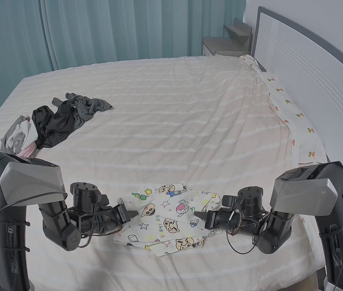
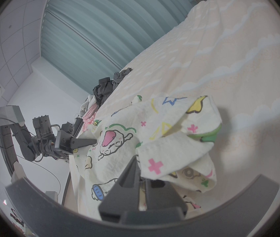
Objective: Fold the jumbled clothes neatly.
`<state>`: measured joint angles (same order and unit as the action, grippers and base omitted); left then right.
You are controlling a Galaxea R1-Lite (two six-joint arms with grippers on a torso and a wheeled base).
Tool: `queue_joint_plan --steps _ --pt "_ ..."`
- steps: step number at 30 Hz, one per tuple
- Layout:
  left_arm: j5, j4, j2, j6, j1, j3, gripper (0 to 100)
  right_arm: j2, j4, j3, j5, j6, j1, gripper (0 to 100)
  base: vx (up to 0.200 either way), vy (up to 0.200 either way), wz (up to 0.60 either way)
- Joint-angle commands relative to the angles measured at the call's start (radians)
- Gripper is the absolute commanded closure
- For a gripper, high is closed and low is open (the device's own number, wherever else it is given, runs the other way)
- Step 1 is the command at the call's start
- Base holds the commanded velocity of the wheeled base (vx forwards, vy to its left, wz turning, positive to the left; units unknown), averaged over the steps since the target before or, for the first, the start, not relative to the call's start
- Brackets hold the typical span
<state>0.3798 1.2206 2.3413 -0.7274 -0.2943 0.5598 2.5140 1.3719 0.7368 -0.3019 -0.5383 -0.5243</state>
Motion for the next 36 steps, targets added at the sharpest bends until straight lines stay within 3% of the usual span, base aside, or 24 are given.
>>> queue_joint_plan --steps 1,6,36 --pt "-0.001 0.000 -0.013 -0.004 -0.002 0.000 100 -0.006 0.003 -0.005 0.000 -0.034 0.001 100 0.000 0.000 0.00" --pt "-0.002 0.000 -0.040 -0.003 0.000 -0.011 100 -0.018 0.003 -0.013 0.000 -0.049 0.001 100 0.000 0.000 0.00" --pt "-0.012 0.000 -0.088 -0.001 0.014 -0.052 100 -0.017 0.042 -0.022 0.000 -0.052 -0.005 100 0.000 0.200 0.00"
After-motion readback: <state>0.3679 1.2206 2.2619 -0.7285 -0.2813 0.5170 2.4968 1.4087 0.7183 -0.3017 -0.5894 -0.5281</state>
